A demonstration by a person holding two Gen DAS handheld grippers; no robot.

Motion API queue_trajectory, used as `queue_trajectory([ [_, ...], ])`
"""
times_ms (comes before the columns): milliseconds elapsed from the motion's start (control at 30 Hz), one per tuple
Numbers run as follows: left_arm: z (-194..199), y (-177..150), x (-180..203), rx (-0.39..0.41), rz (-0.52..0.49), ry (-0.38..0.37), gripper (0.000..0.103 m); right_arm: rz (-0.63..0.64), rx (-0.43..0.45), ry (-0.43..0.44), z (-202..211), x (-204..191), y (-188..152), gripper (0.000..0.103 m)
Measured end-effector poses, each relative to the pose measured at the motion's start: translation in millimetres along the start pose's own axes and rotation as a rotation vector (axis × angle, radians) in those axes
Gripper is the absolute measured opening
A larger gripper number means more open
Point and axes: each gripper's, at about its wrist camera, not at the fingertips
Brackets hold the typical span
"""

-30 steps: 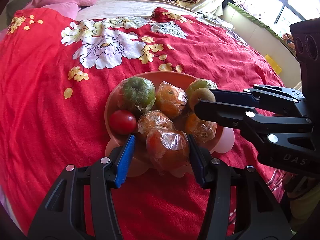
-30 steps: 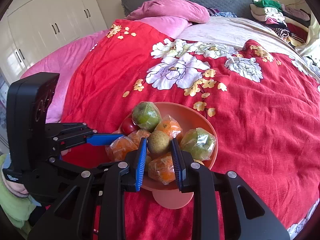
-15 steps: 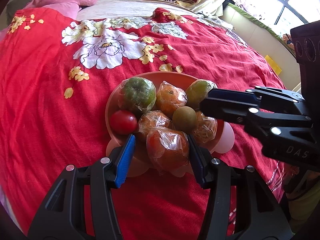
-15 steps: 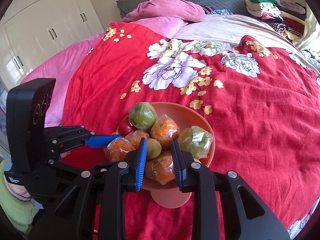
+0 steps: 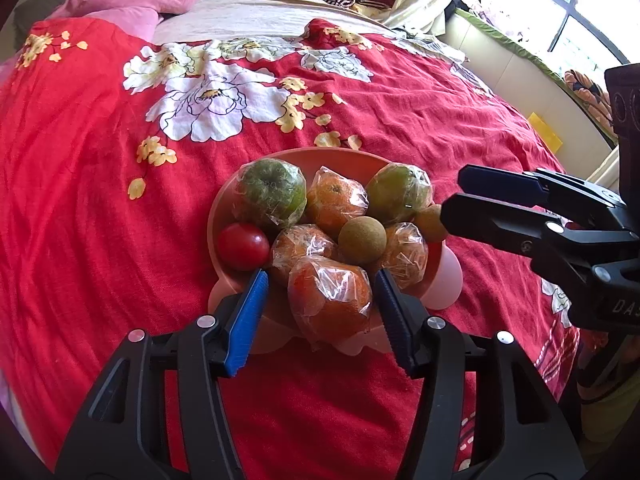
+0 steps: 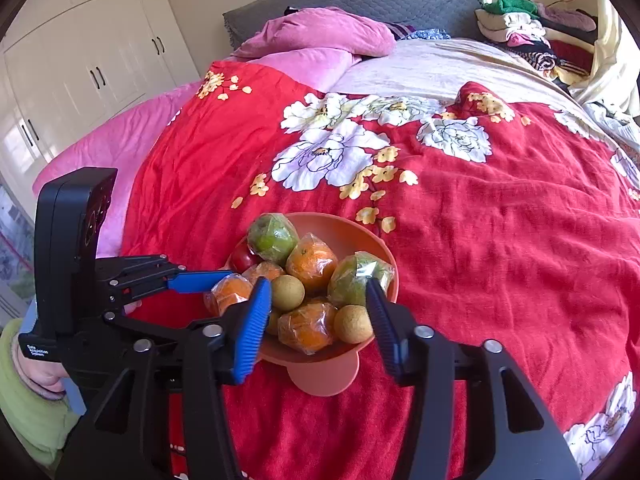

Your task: Organize fruits

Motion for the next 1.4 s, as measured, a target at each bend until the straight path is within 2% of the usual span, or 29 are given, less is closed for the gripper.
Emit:
queue_trajectory([
  [467, 29, 1, 13, 0.054, -0.003, -0.015, 0.057, 0.009, 0.083, -0.074, 52, -11, 1, 0.078],
  [500, 32, 0, 14, 0.061, -0.005, -0.016, 0.059, 0.010, 0.092, -0.083, 58, -13, 2, 0.083],
  [567, 42, 0, 18, 0.080, -0.009, -0.013, 0.065, 0.018, 0.107, -0.096, 68, -17, 3, 0.084],
  [633, 52, -1, 21, 0.103, -0.012, -0.009, 0.075, 0.020, 0.120, -0.107, 78, -21, 4, 0.087],
  [900, 93, -10, 24, 0.185, -0.010, 0.029, 0.093, 0.049, 0.178, -0.137, 117, -43, 4, 0.094],
  [1167, 132, -24, 21, 0.263, 0.037, 0.075, 0.093, 0.077, 0.226, -0.170, 150, -67, 0, 0.098],
  [1400, 163, -48, 18, 0.340, 0.124, 0.068, 0.093, 0.071, 0.219, -0.189, 159, -79, -22, 0.098],
])
Point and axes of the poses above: each gripper's, at about its wrist camera, not at the fingertips, and z roughly against the way its jaws point, x to its right, y to its top, and after that the axes turned 15 degrees about z, right-handed
